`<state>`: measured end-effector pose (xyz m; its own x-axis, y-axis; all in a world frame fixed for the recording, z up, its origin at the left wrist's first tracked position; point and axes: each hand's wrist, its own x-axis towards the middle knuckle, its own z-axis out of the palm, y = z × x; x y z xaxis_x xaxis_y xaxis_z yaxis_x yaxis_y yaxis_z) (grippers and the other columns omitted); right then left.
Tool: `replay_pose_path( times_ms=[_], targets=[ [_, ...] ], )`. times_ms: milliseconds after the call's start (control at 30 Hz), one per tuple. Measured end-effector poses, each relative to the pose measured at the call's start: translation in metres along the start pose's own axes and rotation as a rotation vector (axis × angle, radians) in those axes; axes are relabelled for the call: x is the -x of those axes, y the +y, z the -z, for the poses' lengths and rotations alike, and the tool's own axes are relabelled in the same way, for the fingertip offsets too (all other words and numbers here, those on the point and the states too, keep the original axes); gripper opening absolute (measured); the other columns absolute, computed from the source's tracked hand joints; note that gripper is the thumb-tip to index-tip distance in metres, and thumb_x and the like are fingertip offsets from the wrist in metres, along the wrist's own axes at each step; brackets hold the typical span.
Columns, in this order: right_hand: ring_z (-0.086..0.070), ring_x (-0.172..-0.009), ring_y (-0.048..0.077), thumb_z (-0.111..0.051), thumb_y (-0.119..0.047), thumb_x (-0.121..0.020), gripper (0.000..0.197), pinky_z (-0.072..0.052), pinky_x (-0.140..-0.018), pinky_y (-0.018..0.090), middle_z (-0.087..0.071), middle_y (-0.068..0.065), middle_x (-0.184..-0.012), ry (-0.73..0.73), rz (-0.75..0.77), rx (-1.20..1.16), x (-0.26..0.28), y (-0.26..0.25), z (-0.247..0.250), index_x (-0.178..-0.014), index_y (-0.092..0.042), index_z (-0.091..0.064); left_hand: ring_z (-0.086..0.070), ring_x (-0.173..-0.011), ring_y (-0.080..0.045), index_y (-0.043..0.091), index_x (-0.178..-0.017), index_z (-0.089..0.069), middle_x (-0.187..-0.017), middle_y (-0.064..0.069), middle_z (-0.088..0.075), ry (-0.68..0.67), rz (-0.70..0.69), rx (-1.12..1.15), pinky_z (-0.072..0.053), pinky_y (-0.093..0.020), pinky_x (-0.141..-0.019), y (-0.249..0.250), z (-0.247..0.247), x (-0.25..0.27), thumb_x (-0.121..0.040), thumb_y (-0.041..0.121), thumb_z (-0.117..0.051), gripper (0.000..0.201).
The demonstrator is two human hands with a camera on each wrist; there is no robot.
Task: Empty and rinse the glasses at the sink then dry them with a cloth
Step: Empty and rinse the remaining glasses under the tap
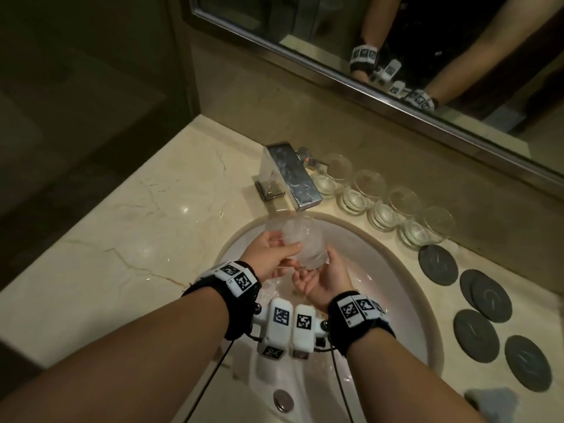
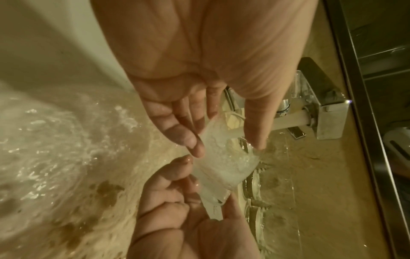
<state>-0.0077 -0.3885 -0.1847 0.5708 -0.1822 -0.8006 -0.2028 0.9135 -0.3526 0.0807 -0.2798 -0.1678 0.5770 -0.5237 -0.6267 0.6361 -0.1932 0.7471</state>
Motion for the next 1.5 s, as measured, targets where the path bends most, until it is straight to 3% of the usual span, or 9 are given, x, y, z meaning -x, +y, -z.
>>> replay_pose_path(
  times_ms=[167,267,400,667,967,1067,1167,1300,1500],
  targets=[
    [-0.050,-0.046,0.012,-0.056,-0.053,-0.087,0.049,-0.047,-0.048,0.025,-0.057,0.005,-0.066,0.218,0.223,0.195,0.007,0.000,0.003,-0.107,-0.009,-0.067,-0.067,-0.072,-0.014,0.016,-0.132,-0.042,-0.111,-0.008,-0.063,0.020,0.035,-0.057,-0.054,-0.026,-0.066,-0.004,0.003,0.003,-0.083,0.026,-0.077,0.060],
    [-0.066,-0.070,0.018,-0.068,-0.059,-0.072,0.045,-0.057,-0.070,0.037,-0.068,0.000,-0.085,0.439,0.482,0.555,0.026,-0.008,0.002,-0.097,-0.022,-0.066,-0.069,-0.077,-0.016,0.018,-0.138,-0.038,-0.112,-0.010,-0.063,0.053,0.055,-0.053,-0.056,-0.029,-0.067,-0.010,0.004,0.008,-0.081,0.035,-0.078,0.072],
    [-0.056,-0.101,0.014,-0.076,-0.050,-0.072,0.057,-0.050,-0.094,0.039,-0.060,-0.004,-0.109,0.565,0.767,1.027,0.059,-0.020,0.000,-0.119,-0.022,-0.061,-0.070,-0.081,-0.019,0.016,-0.136,-0.041,-0.114,-0.010,-0.064,0.030,0.100,-0.003,-0.056,-0.030,-0.070,-0.020,0.000,0.020,-0.080,0.041,-0.077,0.070],
    [-0.046,-0.091,0.003,-0.080,-0.040,-0.071,0.054,-0.031,-0.078,0.012,-0.052,-0.006,-0.104,0.555,1.125,1.478,0.130,-0.020,-0.009,-0.119,-0.021,-0.062,-0.070,-0.096,-0.028,0.015,-0.109,-0.062,-0.108,-0.009,-0.071,-0.195,0.105,0.119,-0.054,-0.030,-0.071,-0.010,-0.012,0.062,-0.084,0.047,-0.069,0.041],
    [-0.050,-0.091,0.008,-0.079,-0.037,-0.072,0.058,-0.039,-0.075,0.020,-0.047,-0.008,-0.101,0.532,1.210,1.513,0.157,0.017,-0.030,-0.125,-0.026,-0.059,-0.063,-0.071,-0.020,0.013,-0.087,-0.057,-0.083,-0.010,-0.063,-0.349,0.178,0.241,-0.048,-0.028,-0.069,0.005,-0.010,0.092,-0.091,0.055,-0.056,0.042],
    [-0.051,-0.102,0.007,-0.080,-0.034,-0.071,0.058,-0.038,-0.082,0.018,-0.054,-0.008,-0.109,0.483,1.245,1.447,0.158,0.032,-0.035,-0.123,-0.024,-0.059,-0.063,-0.075,-0.020,0.012,-0.078,-0.072,-0.083,-0.007,-0.065,-0.361,0.185,0.280,-0.050,-0.031,-0.079,0.008,-0.003,0.100,-0.088,0.053,-0.062,0.043],
    [-0.055,-0.098,0.006,-0.081,-0.034,-0.068,0.054,-0.047,-0.083,0.024,-0.059,-0.010,-0.108,0.457,1.211,1.329,0.153,0.048,-0.036,-0.115,-0.026,-0.055,-0.069,-0.089,-0.026,0.003,-0.123,-0.060,-0.115,-0.015,-0.068,-0.317,0.113,0.352,-0.056,-0.038,-0.088,0.013,0.009,0.105,-0.084,0.032,-0.074,0.050],
    [-0.058,-0.091,0.002,-0.082,-0.036,-0.069,0.059,-0.055,-0.078,0.031,-0.058,-0.013,-0.108,0.406,1.060,1.205,0.149,0.068,-0.039,-0.117,-0.029,-0.049,-0.071,-0.073,-0.020,0.010,-0.131,-0.042,-0.103,-0.012,-0.068,-0.200,0.019,0.167,-0.058,-0.032,-0.064,0.025,0.024,0.107,-0.075,0.013,-0.080,0.068],
    [-0.056,-0.102,0.006,-0.077,-0.033,-0.077,0.068,-0.049,-0.087,0.028,-0.048,-0.016,-0.123,0.347,0.926,1.230,0.153,0.072,-0.054,-0.135,-0.026,-0.043,-0.059,-0.109,-0.019,0.016,-0.132,-0.044,-0.112,0.004,-0.056,0.030,-0.255,-0.393,-0.051,-0.041,-0.097,0.046,0.050,0.099,-0.063,0.021,-0.091,0.084]
  ],
)
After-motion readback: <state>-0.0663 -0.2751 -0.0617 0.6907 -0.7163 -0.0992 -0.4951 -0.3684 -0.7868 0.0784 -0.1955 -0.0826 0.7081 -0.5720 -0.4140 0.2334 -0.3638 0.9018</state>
